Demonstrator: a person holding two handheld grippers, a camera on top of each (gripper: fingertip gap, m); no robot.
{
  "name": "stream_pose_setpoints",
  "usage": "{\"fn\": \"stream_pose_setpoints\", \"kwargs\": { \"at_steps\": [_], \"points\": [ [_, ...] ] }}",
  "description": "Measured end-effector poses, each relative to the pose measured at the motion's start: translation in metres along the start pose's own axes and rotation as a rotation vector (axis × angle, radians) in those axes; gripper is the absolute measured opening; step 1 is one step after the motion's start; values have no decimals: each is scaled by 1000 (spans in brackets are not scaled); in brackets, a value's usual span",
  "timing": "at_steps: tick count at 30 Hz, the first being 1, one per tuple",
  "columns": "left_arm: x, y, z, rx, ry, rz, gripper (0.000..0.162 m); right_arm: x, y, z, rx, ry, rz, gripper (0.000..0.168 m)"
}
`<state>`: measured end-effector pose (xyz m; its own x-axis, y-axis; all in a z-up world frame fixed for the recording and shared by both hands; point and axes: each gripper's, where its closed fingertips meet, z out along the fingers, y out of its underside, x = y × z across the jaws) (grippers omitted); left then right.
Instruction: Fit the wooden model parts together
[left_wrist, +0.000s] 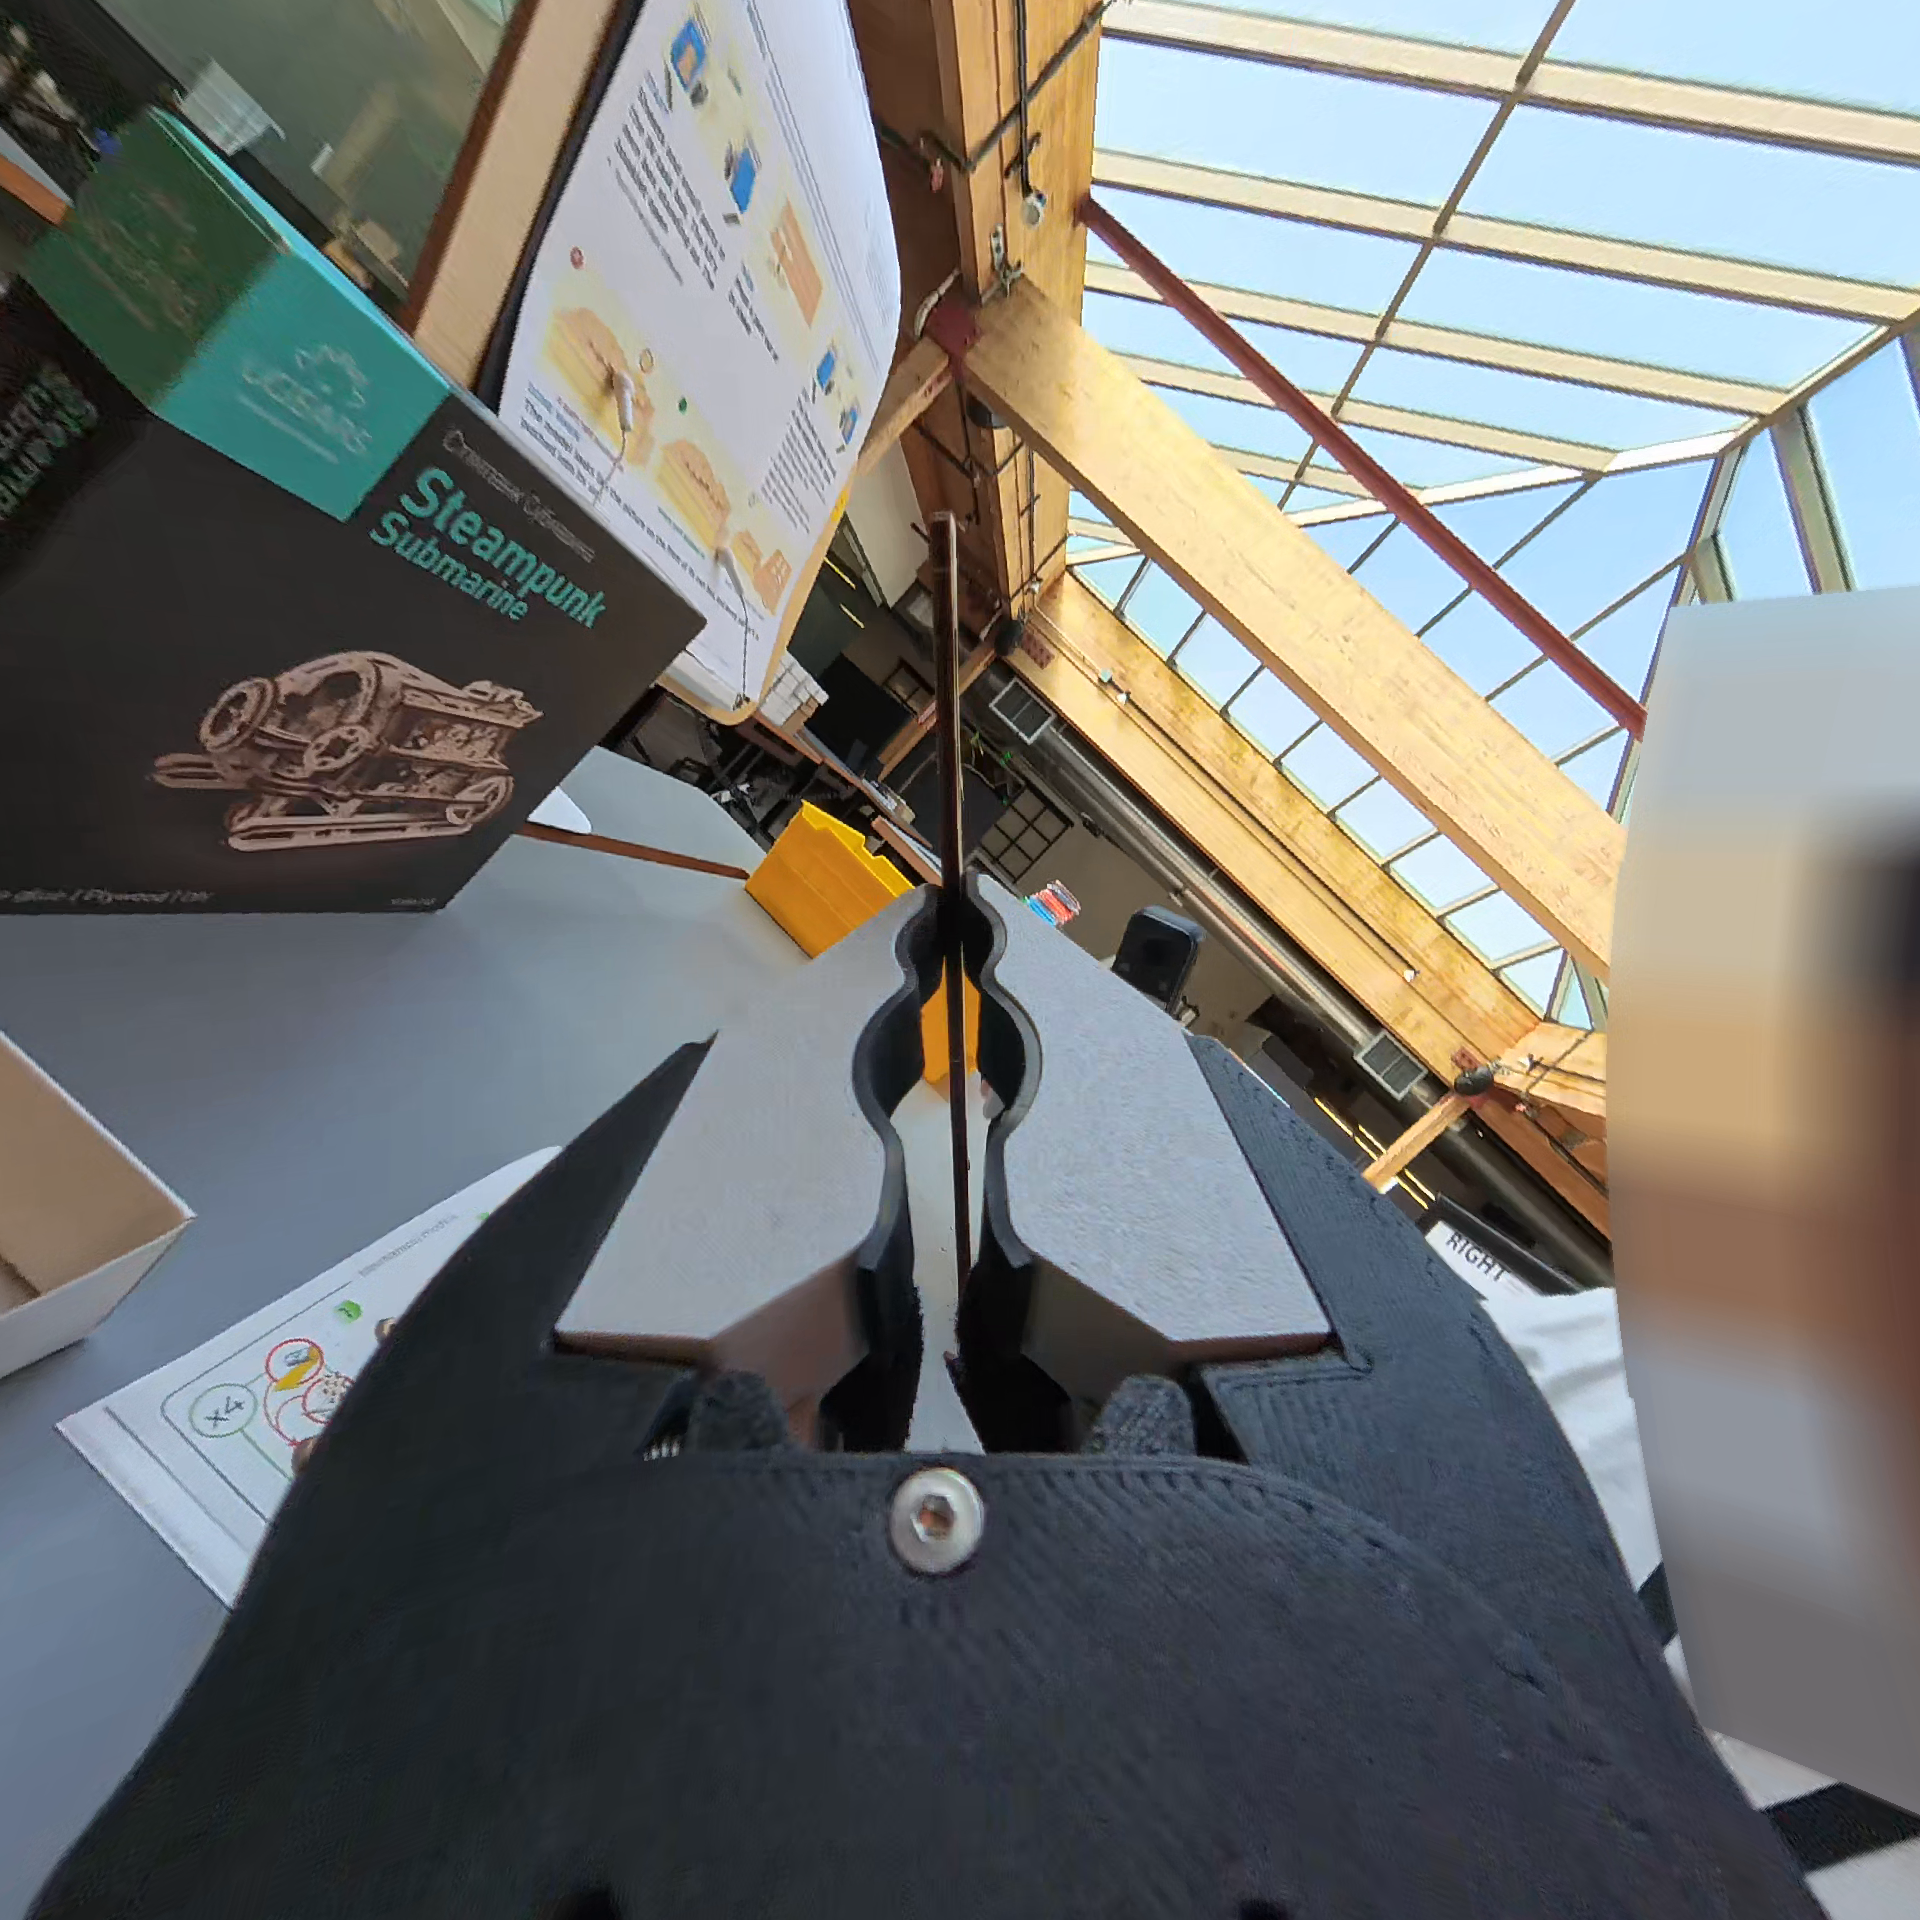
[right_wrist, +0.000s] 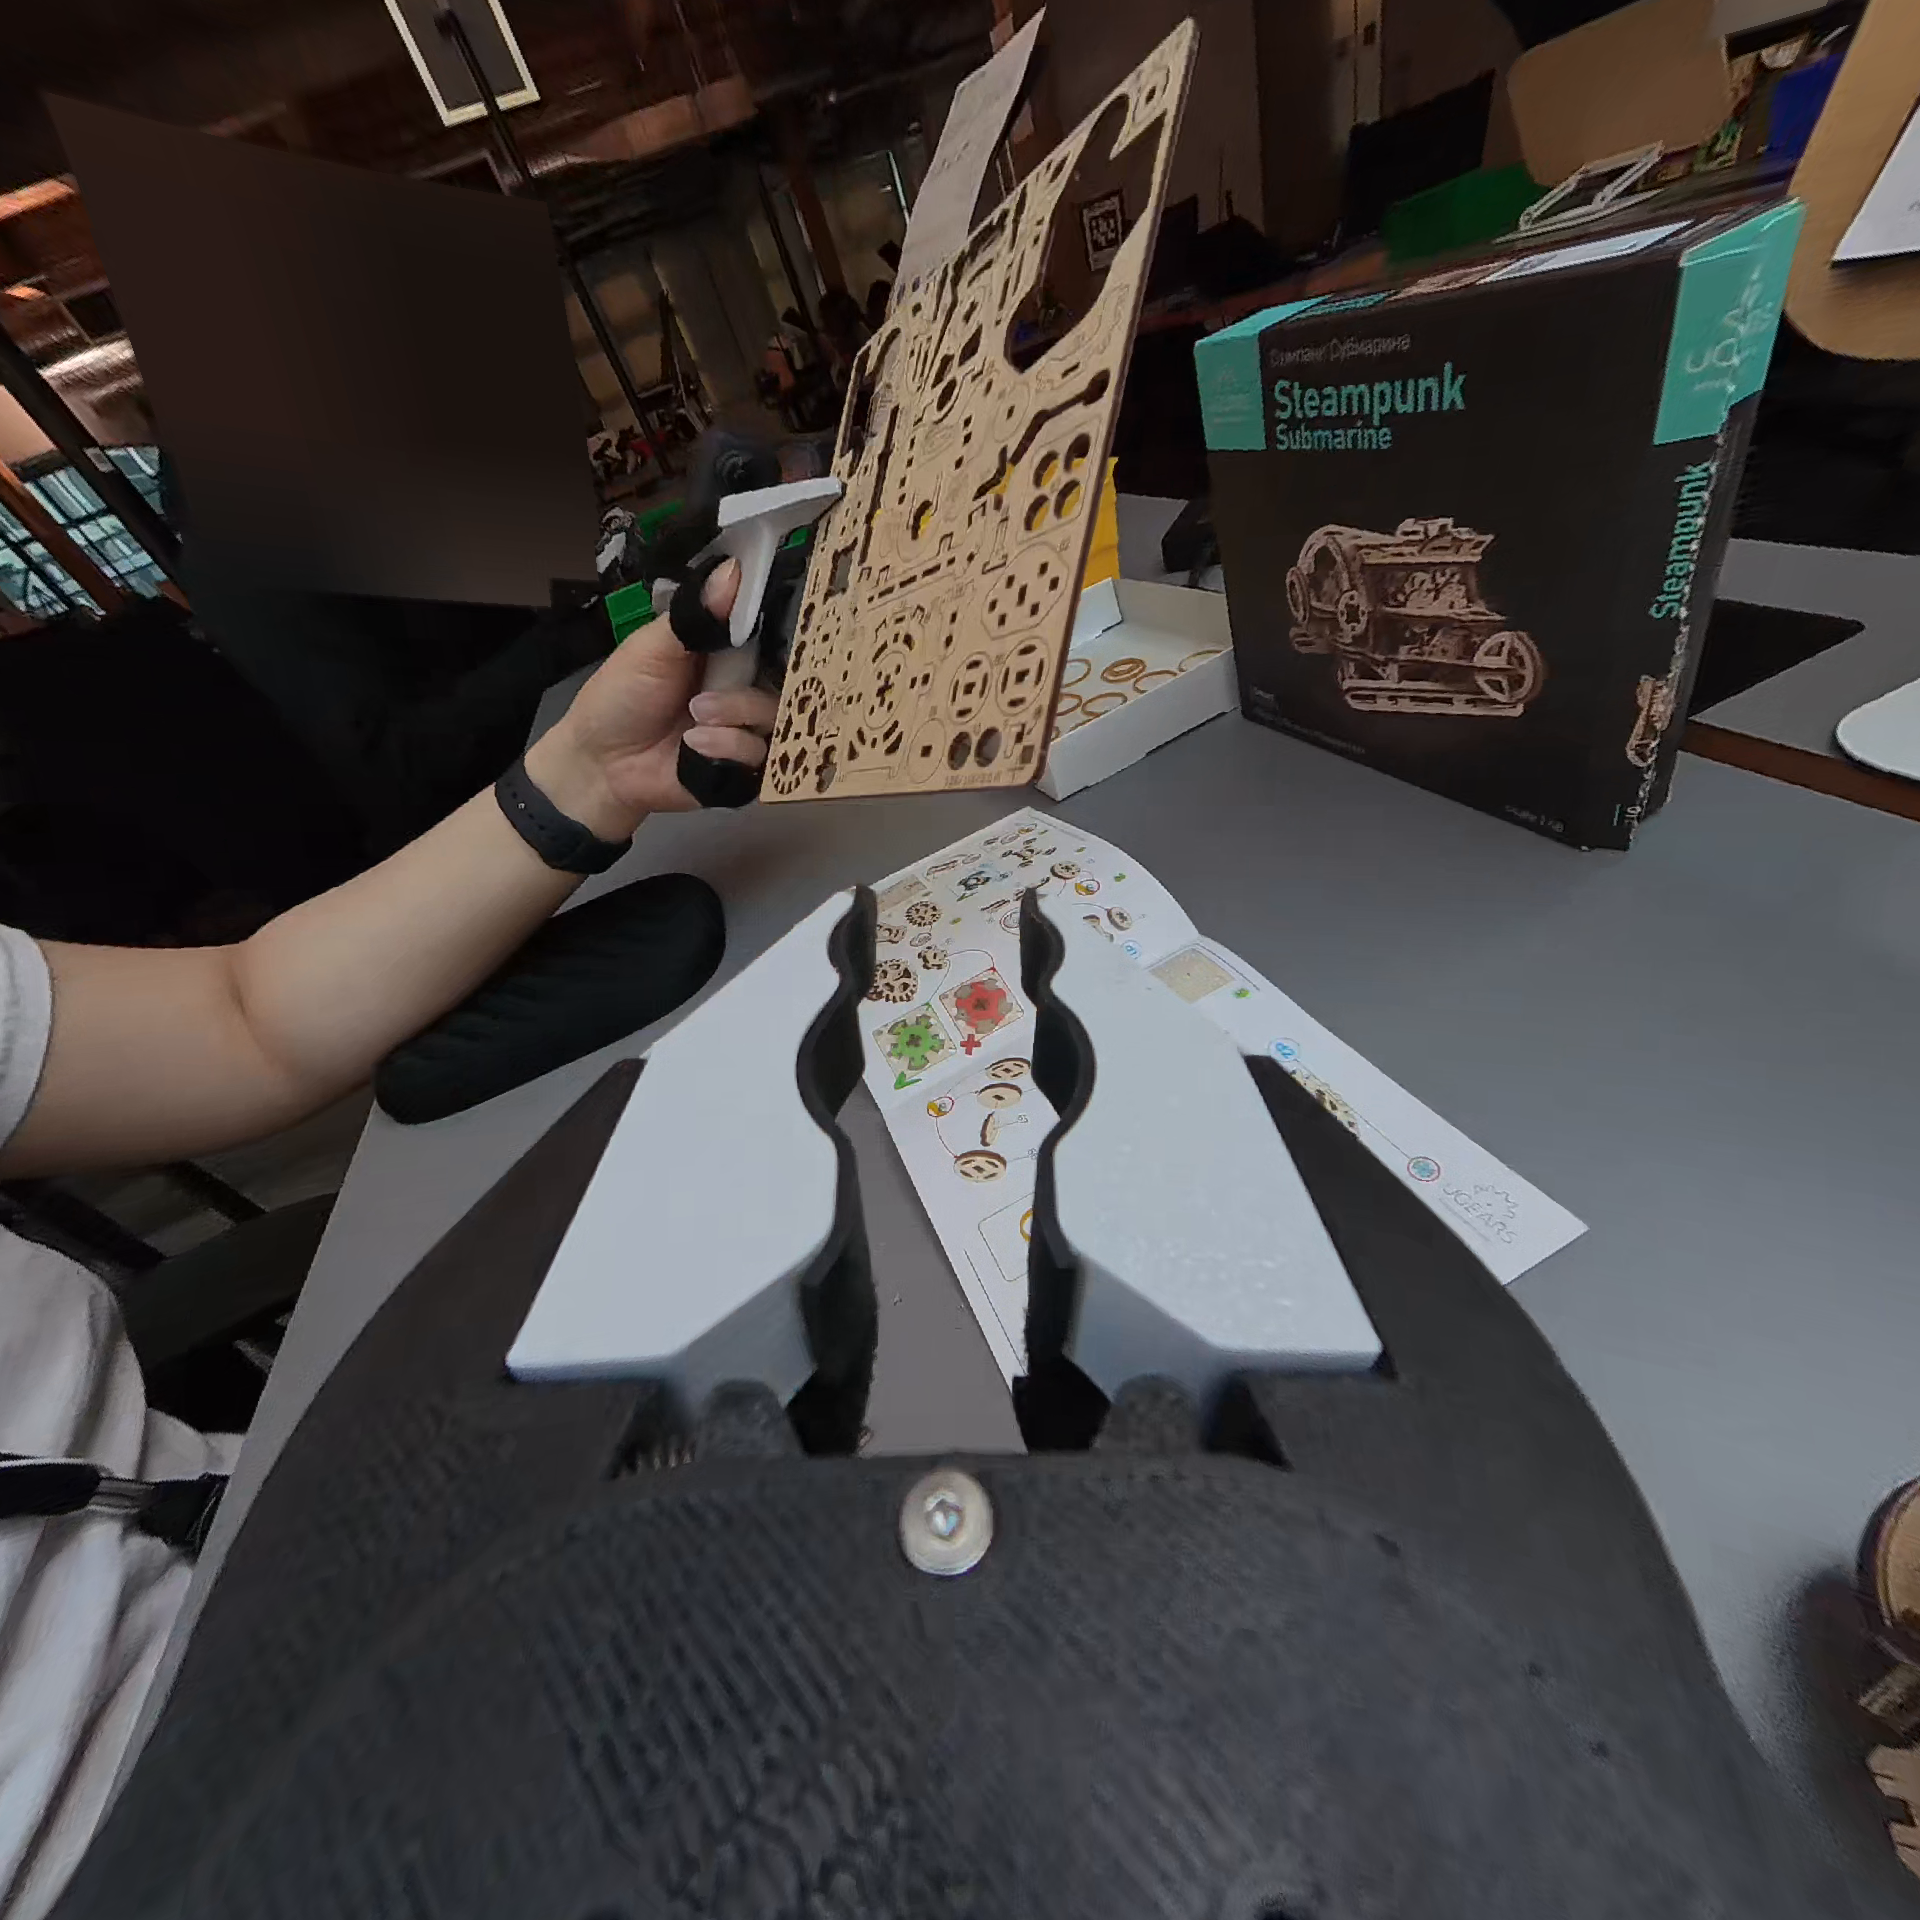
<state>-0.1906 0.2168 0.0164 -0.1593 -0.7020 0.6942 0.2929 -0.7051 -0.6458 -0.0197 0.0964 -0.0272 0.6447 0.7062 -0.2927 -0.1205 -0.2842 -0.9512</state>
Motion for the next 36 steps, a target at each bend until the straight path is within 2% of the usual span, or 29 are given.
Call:
{"fn": "stream_pose_setpoints", "kwargs": {
  "at_steps": [2, 4, 6, 10, 11, 13, 15, 20, 21, 25, 32, 36],
  "points": [
    [-1, -7, -4, 41, -12, 9, 0, -5, 9, 8, -22, -24, 25, 26],
    [-1, -4, 0, 53, -5, 13, 0, -8, 12, 20, -3, -40, 60, 35],
    [1, 7, 12, 51, 8, 1, 0, -14, 16, 36, 17, -71, 143, 47],
    [13, 33, 37, 17, 54, -7, 0, -19, 8, 54, 119, -137, 355, 48],
    [15, 39, 43, -2, 58, 3, 0, -22, 6, 55, 140, -173, 396, 41],
    [22, 51, 52, -43, 96, 20, 1, -31, 0, 50, 185, -279, 455, 0],
    [29, 53, 56, -37, 149, 12, 0, -28, -2, 45, 199, -305, 505, 0],
    [28, 64, 58, -126, 150, 53, 8, -19, -11, 32, 226, -338, 581, 1],
    [29, 67, 58, -153, 161, 53, 2, -18, -10, 31, 216, -338, 578, 0],
    [24, 76, 57, -207, 150, 22, 1, -16, -4, 28, 166, -331, 537, 0],
    [26, 66, 52, -137, 236, -103, 3, -17, -2, 20, 146, -334, 496, 1],
    [24, 69, 50, -168, 239, -102, 6, -16, -1, 19, 149, -337, 515, 1]
  ]
}}
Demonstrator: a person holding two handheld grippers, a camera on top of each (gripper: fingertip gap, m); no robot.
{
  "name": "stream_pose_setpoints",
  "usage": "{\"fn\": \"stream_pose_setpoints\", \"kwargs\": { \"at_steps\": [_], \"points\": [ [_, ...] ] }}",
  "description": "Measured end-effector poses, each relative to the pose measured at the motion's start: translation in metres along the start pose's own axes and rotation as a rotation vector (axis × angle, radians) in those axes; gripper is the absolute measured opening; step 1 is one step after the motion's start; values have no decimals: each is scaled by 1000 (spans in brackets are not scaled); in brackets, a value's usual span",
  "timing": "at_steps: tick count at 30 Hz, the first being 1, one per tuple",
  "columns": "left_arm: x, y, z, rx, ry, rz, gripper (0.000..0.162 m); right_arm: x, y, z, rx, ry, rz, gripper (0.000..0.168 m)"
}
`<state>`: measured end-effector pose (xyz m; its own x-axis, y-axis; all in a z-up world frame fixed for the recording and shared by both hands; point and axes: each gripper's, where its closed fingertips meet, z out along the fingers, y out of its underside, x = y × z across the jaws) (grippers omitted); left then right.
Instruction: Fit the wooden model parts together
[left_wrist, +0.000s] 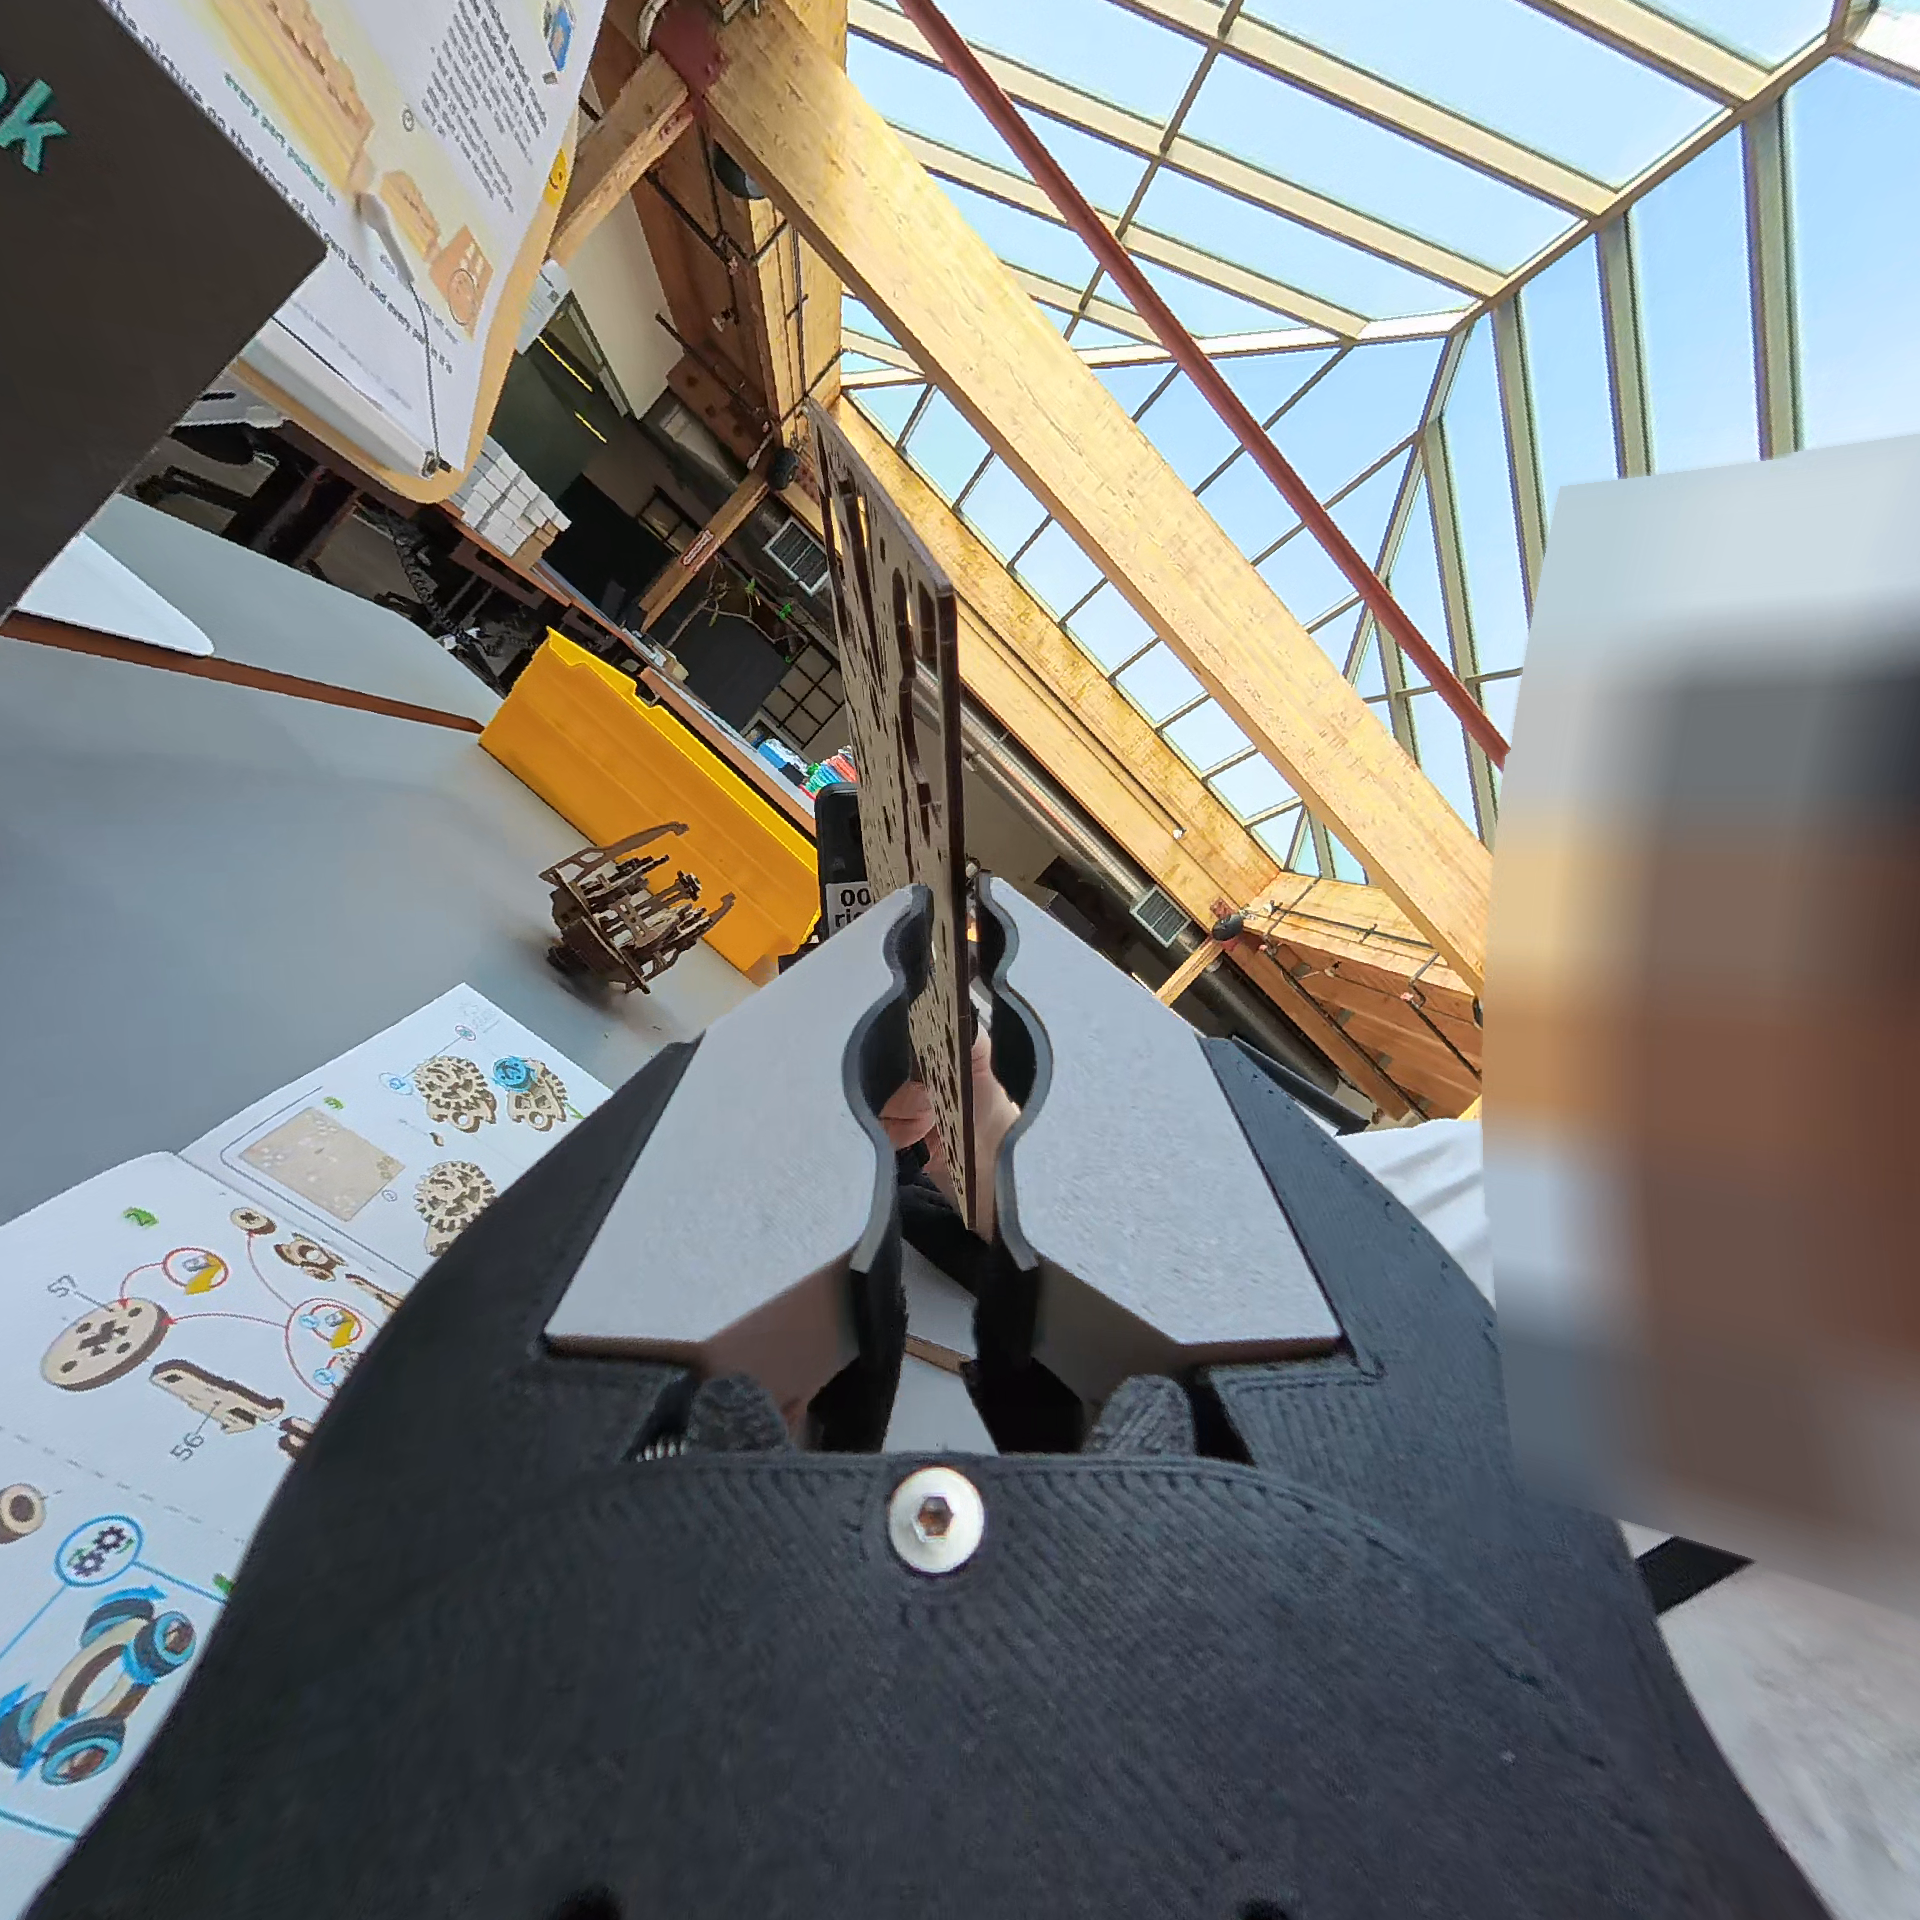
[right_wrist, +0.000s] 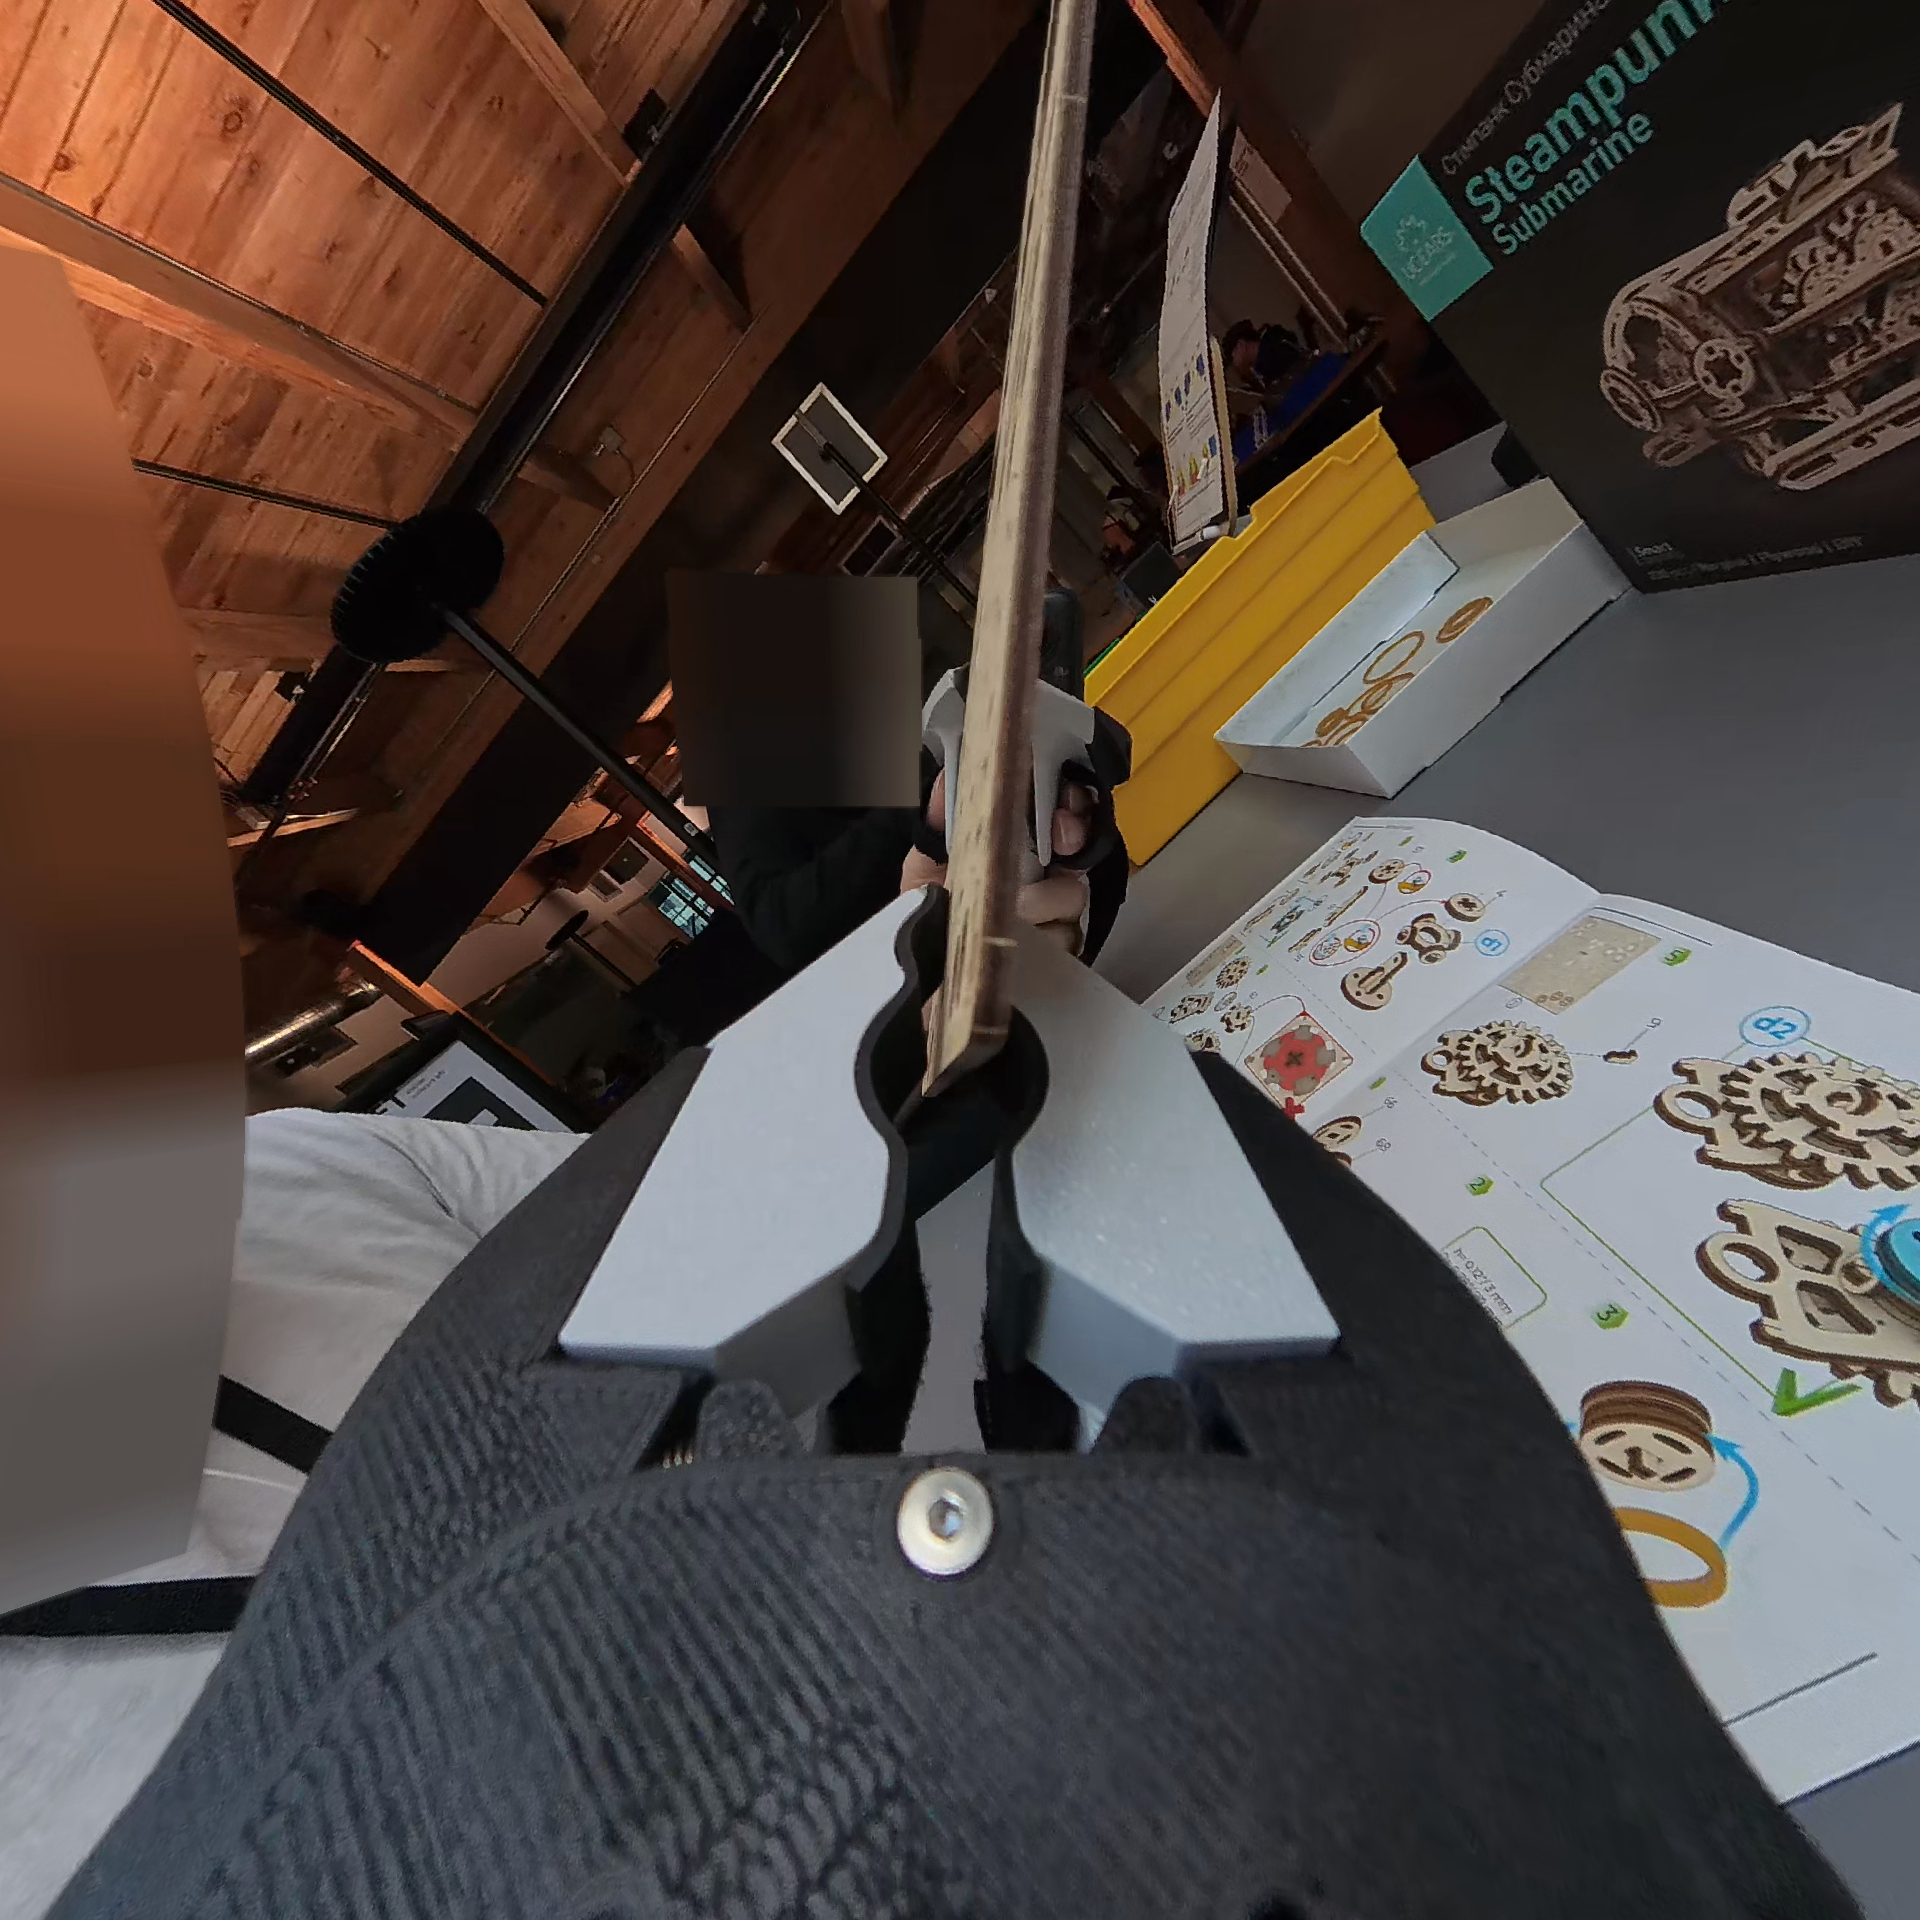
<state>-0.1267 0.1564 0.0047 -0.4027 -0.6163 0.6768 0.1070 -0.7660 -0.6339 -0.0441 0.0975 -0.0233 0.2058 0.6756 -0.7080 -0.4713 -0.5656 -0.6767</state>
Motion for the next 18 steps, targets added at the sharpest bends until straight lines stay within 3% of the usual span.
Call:
{"fn": "stream_pose_setpoints", "kwargs": {
  "at_steps": [5, 10, 13, 15, 18],
  "points": [
    [-1, 13, 8, -54, 12, -26, 7, 2, 6, 3, -35, 9, -10, 1],
    [-10, 15, 8, -87, -104, 81, 0, 7, 10, 1, -83, 81, -71, 1],
    [-12, 4, 0, -32, -120, 37, 0, 15, 17, -12, -231, 253, -246, 29],
    [-17, -3, -7, 2, -139, 12, 0, 16, 26, -28, -358, 377, -353, 27],
    [-25, -10, -17, 35, -177, -11, 0, 5, 63, -53, -500, 553, -319, 25]
  ]
}}
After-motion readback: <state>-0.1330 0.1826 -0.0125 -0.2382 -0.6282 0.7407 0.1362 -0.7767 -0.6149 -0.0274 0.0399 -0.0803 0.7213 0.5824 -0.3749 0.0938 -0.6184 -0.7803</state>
